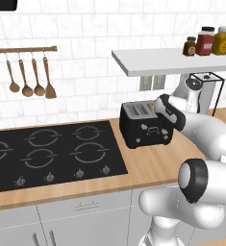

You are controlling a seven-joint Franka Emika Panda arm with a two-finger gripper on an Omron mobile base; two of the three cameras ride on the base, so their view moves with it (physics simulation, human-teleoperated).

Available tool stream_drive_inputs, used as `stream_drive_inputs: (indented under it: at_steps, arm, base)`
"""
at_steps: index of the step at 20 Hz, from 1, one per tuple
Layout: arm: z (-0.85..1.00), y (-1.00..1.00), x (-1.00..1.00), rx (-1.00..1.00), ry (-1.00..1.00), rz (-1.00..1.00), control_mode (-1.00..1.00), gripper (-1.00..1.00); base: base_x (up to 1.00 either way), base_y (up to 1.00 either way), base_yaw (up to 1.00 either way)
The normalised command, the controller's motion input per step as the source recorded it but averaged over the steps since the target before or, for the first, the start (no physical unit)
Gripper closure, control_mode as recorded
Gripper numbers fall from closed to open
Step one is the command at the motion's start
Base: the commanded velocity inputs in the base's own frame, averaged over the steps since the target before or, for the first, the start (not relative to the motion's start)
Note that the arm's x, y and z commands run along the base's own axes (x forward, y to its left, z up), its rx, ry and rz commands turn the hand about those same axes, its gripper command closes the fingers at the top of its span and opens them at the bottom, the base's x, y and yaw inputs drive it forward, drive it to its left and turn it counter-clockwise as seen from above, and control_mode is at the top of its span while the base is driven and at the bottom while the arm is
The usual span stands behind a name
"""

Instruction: Start the toaster. Once the lever pops up, take the bread to the plate on the dining counter.

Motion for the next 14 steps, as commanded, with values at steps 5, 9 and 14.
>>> stream_drive_inputs:
  at_steps: [5,9,14]
  arm:
    - [0.0,0.0,0.0,0.0,0.0,0.0,-1.0,-1.0]
    - [0.0,0.0,0.0,0.0,0.0,0.0,-1.0,-1.0]
    - [0.0,0.0,0.0,0.0,0.0,0.0,-1.0,-1.0]
  base:
    - [0.0,0.0,0.0]
    - [0.0,0.0,0.0]
    - [0.0,0.0,0.0]
